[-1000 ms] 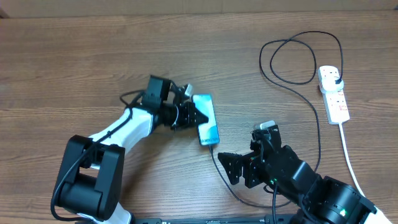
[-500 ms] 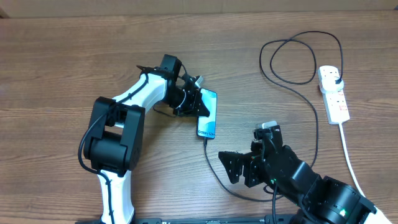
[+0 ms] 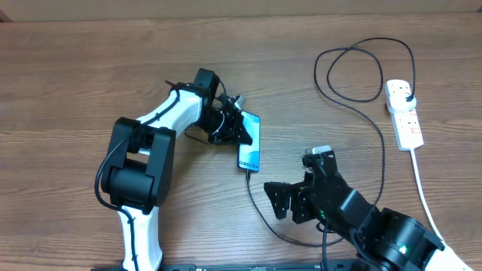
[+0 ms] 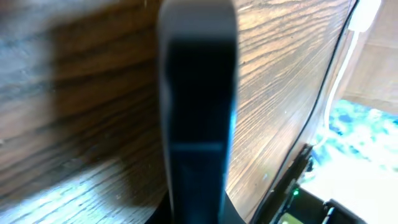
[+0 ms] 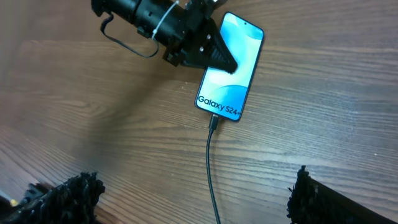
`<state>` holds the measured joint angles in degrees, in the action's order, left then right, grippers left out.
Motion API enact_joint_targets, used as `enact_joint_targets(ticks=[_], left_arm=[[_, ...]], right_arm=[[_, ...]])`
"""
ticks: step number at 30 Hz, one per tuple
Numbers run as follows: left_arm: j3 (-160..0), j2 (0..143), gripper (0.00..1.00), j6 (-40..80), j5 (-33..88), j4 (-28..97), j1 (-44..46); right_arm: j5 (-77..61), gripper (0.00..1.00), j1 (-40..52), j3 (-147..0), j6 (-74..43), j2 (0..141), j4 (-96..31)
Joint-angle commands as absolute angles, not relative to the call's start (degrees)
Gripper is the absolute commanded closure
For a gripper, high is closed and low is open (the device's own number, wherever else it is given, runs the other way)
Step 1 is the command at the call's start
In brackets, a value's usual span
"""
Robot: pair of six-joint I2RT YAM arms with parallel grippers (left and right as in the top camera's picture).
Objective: Plug charger to phone and switch on socket
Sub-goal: 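Lower the phone flat onto the table with the left gripper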
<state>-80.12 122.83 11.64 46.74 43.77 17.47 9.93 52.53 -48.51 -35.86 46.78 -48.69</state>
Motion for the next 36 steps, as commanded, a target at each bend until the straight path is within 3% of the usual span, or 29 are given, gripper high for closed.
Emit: enact_joint_targets(ticks=[1, 10, 28, 36], left_arm=[[-76.8, 123.0, 0.96, 14.5, 45.7, 41.9, 17.3], [-73.5, 123.0, 0.95, 14.4, 41.1, 38.6, 17.3], [-73.3, 123.0, 0.70, 14.4, 32.1, 39.7, 17.3], [-73.3, 123.0, 0.65, 14.4, 25.8, 42.0, 17.3]], right_arm=[[10.9, 0.00, 52.4, -49.5, -36.2, 48.4, -48.6], [10.9, 0.00, 52.4, -49.5, -40.9, 51.6, -48.4], [10.9, 0.00, 52.4, -49.5, -42.0, 51.6, -48.3], [10.9, 0.00, 52.4, -49.5, -42.1, 51.6, -48.3]])
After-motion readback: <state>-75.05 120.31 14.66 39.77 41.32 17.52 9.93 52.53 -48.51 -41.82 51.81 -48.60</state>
